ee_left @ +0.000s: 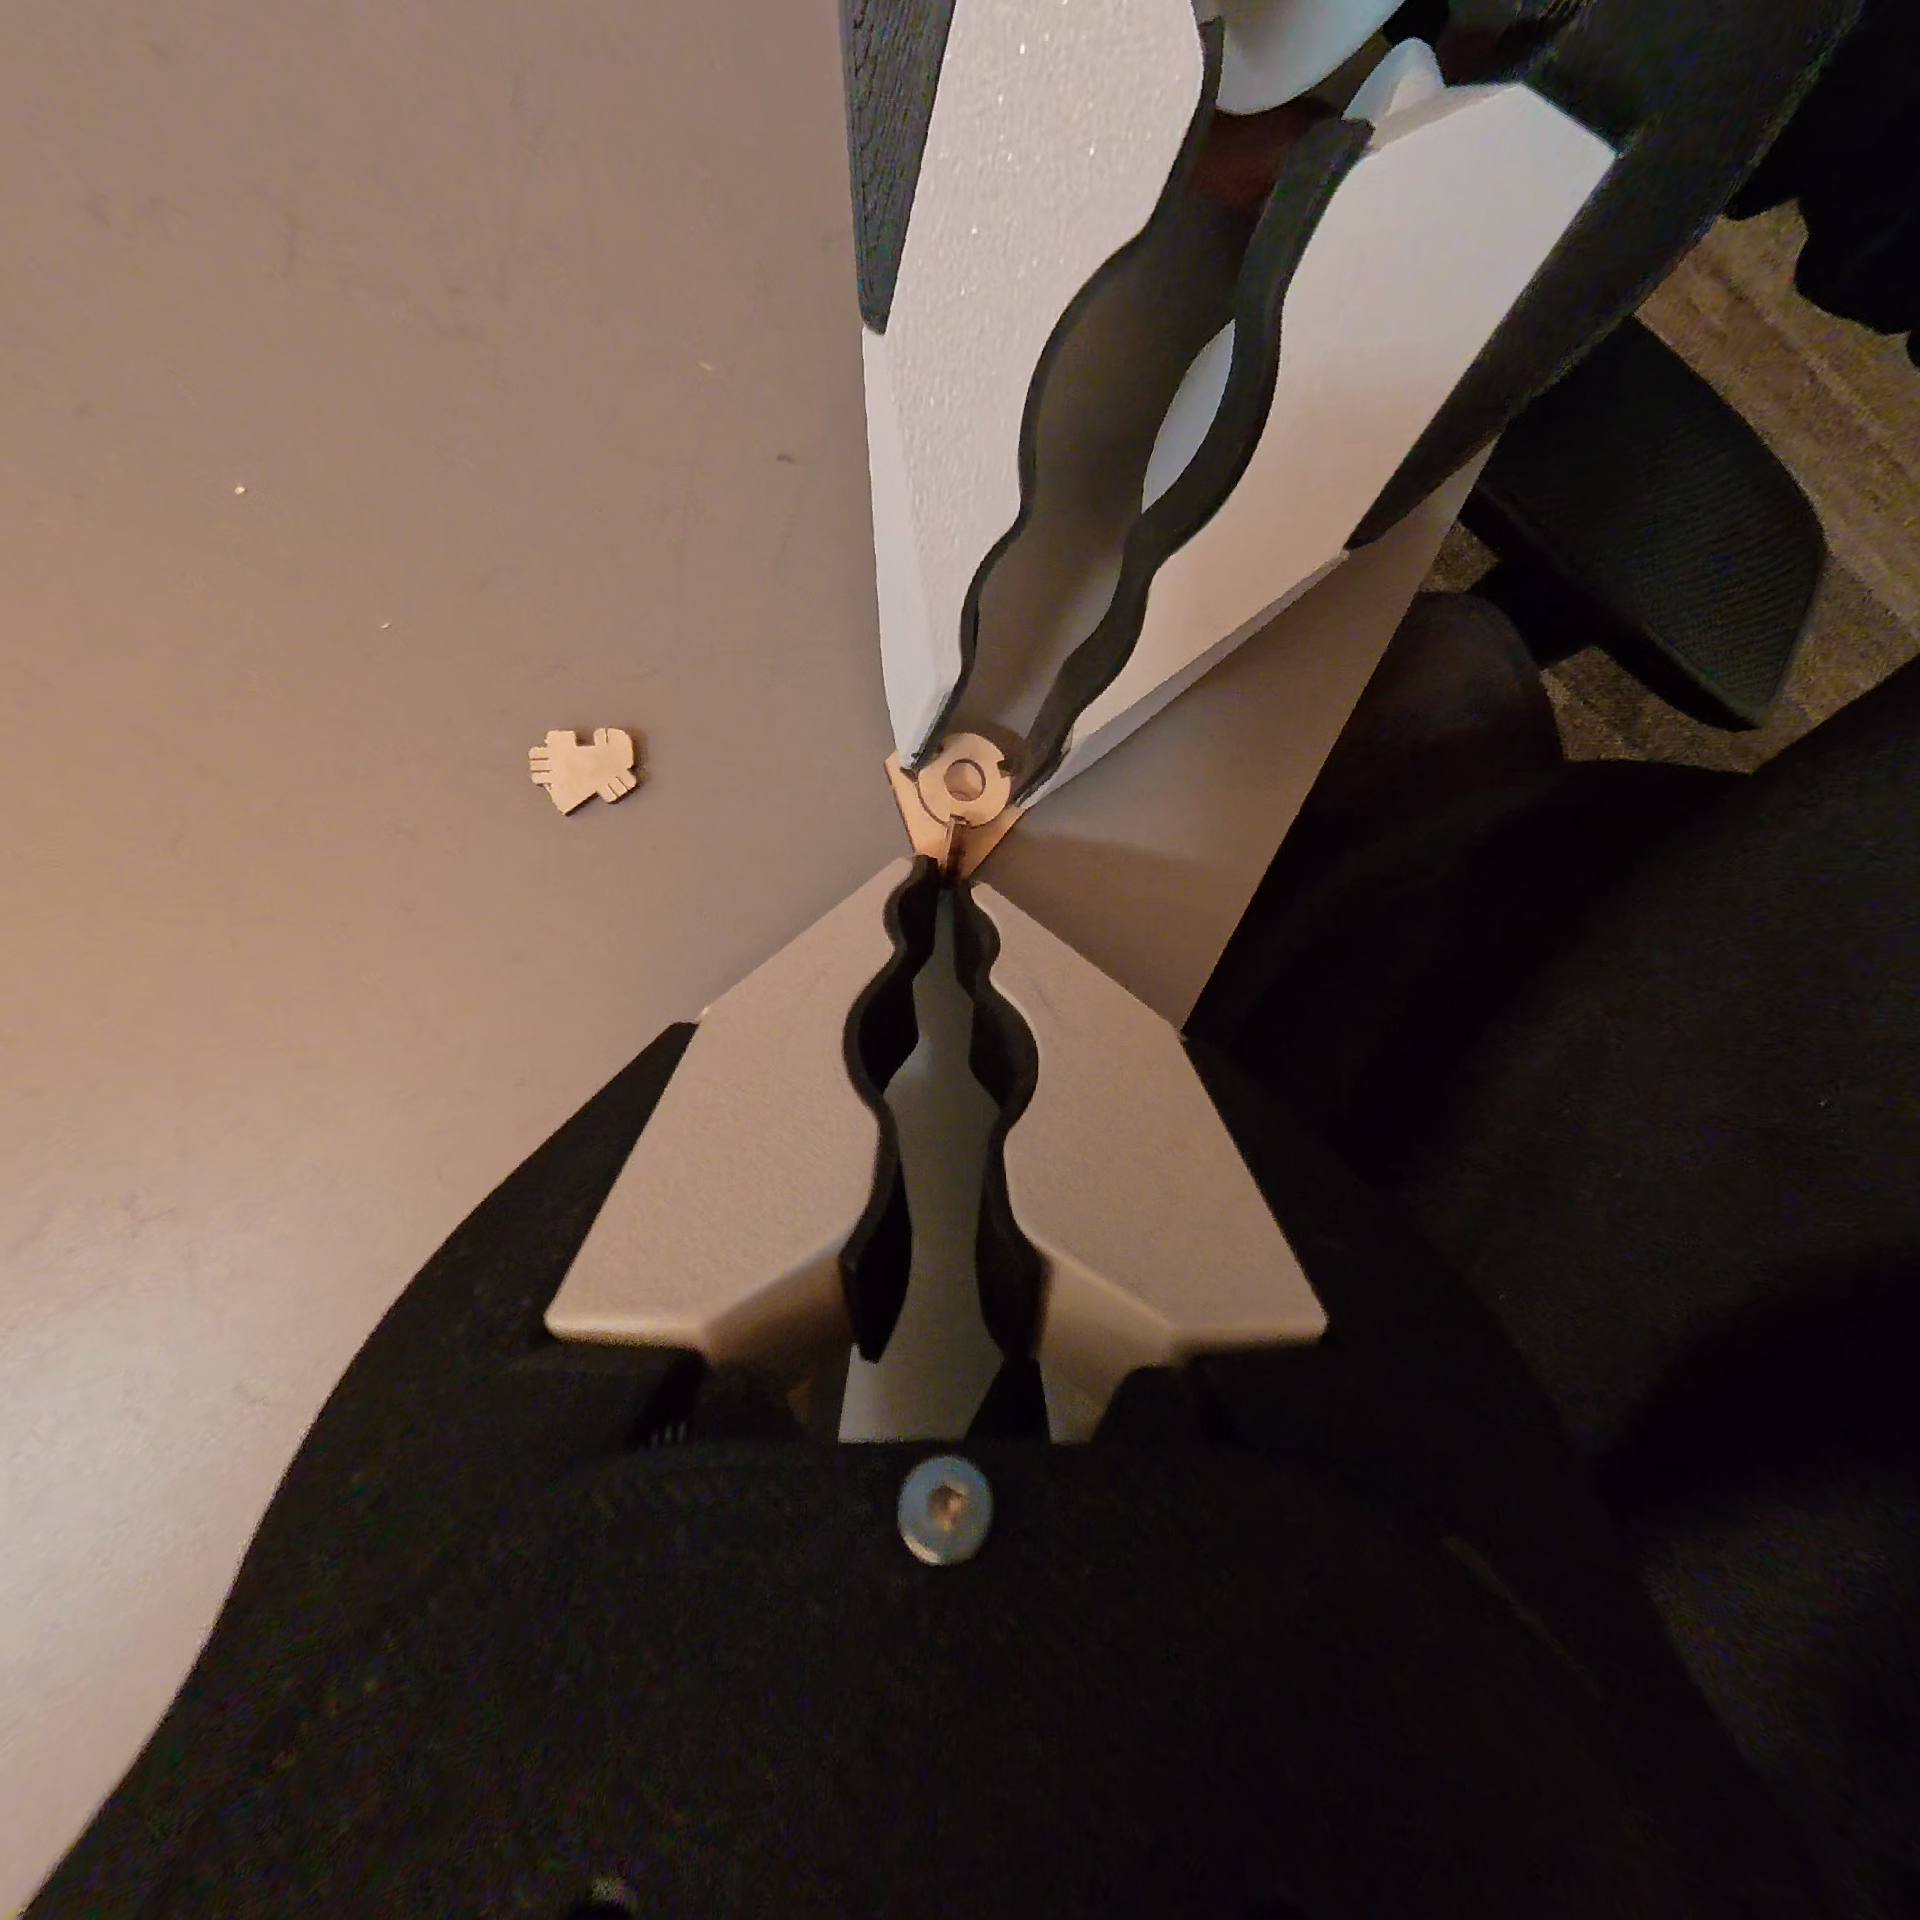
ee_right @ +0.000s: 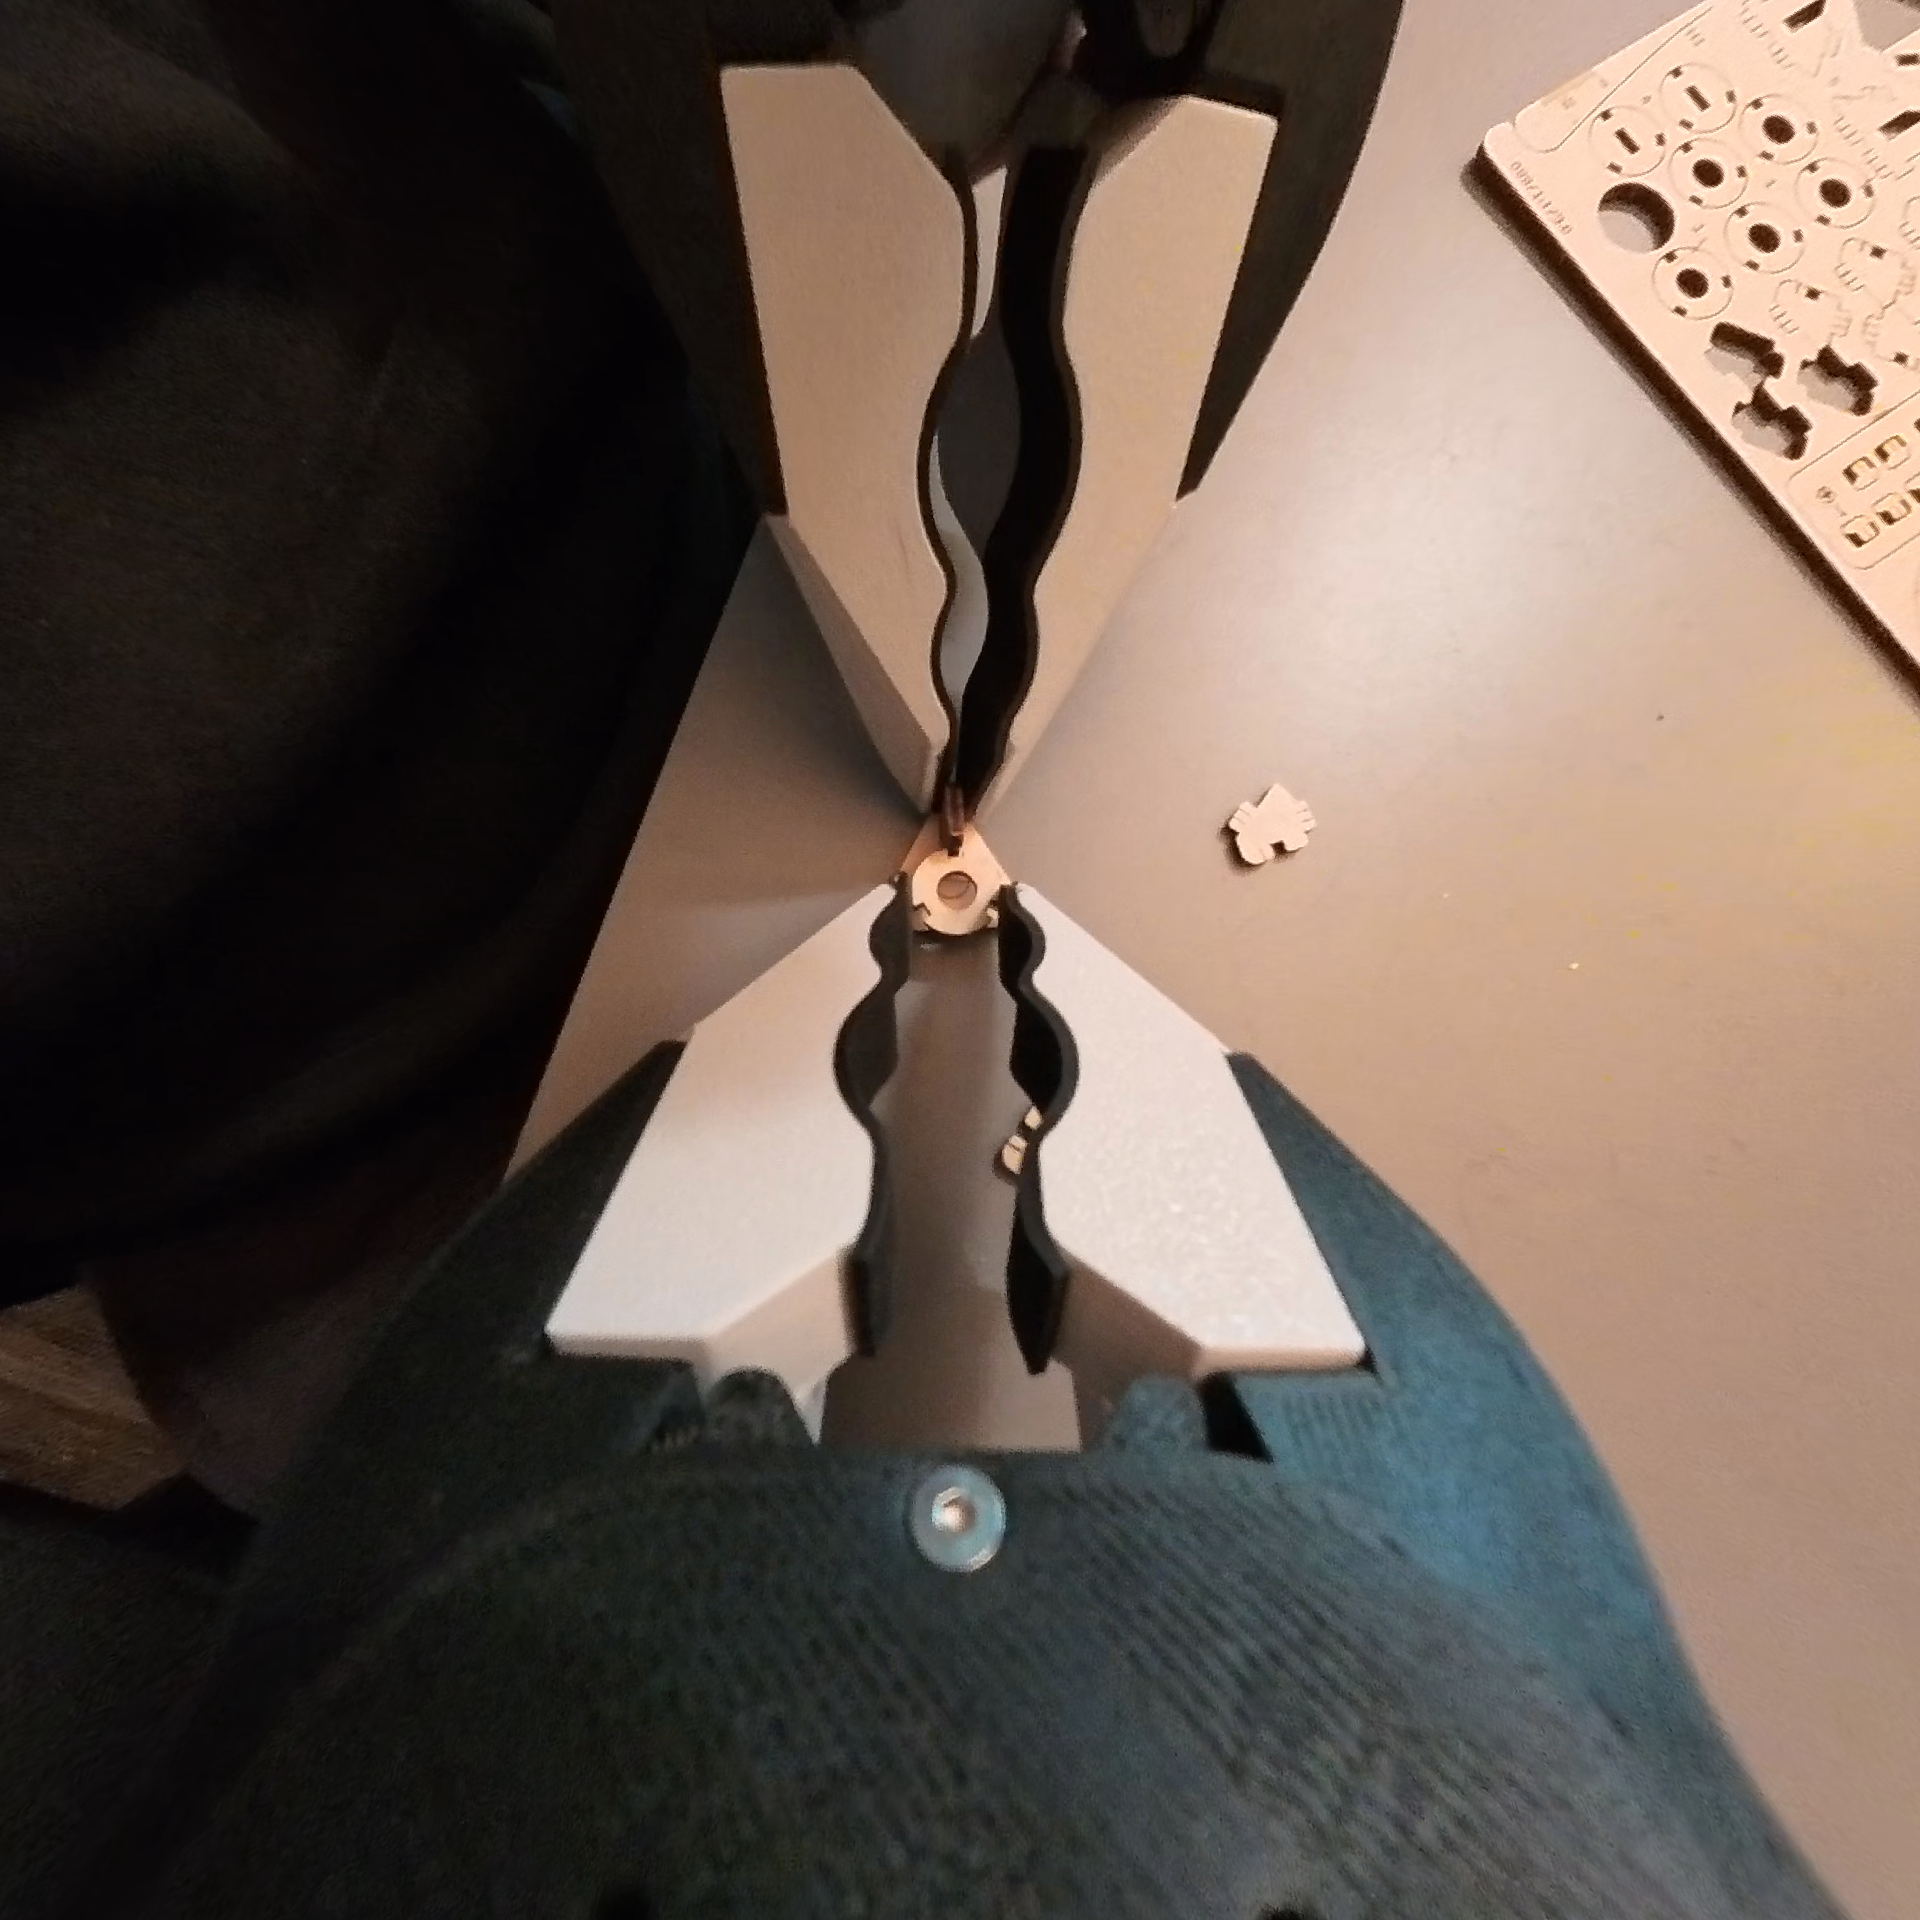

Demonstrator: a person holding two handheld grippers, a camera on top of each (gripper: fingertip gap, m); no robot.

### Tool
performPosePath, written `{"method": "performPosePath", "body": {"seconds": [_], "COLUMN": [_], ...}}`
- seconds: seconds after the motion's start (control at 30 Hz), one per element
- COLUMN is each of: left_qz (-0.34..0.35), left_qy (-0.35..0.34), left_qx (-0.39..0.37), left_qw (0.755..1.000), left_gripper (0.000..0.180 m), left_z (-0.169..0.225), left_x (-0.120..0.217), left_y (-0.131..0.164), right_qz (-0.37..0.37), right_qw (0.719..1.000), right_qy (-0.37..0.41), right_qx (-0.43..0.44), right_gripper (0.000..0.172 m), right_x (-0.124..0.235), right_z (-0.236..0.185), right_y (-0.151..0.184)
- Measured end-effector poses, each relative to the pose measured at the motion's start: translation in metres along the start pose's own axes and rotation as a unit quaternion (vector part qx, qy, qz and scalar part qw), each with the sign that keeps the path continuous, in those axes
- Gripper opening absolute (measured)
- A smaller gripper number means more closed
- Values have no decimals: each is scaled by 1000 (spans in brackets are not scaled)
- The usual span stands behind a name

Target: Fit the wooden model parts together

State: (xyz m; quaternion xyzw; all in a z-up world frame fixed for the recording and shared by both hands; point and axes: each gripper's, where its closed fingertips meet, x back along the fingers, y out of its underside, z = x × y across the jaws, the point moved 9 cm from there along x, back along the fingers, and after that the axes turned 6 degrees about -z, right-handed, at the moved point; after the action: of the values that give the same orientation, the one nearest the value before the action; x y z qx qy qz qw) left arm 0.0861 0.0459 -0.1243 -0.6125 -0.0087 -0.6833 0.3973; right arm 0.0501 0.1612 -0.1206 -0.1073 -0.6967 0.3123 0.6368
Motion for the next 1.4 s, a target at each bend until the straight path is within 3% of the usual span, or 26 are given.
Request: {"method": "performPosePath", "body": {"seconds": [1.4], "left_qz": [-9], "left_qy": [-20], "left_qx": [-16], "left_qw": [1000], "left_gripper": [1], "left_z": [3], "left_x": [-1], "left_y": [-3], "right_qz": [51], "right_qw": [998], "right_qy": [-38], "right_qx": [-3], "right_gripper": [14], "right_x": [-4], "right_z": [6], "right_y": [6]}}
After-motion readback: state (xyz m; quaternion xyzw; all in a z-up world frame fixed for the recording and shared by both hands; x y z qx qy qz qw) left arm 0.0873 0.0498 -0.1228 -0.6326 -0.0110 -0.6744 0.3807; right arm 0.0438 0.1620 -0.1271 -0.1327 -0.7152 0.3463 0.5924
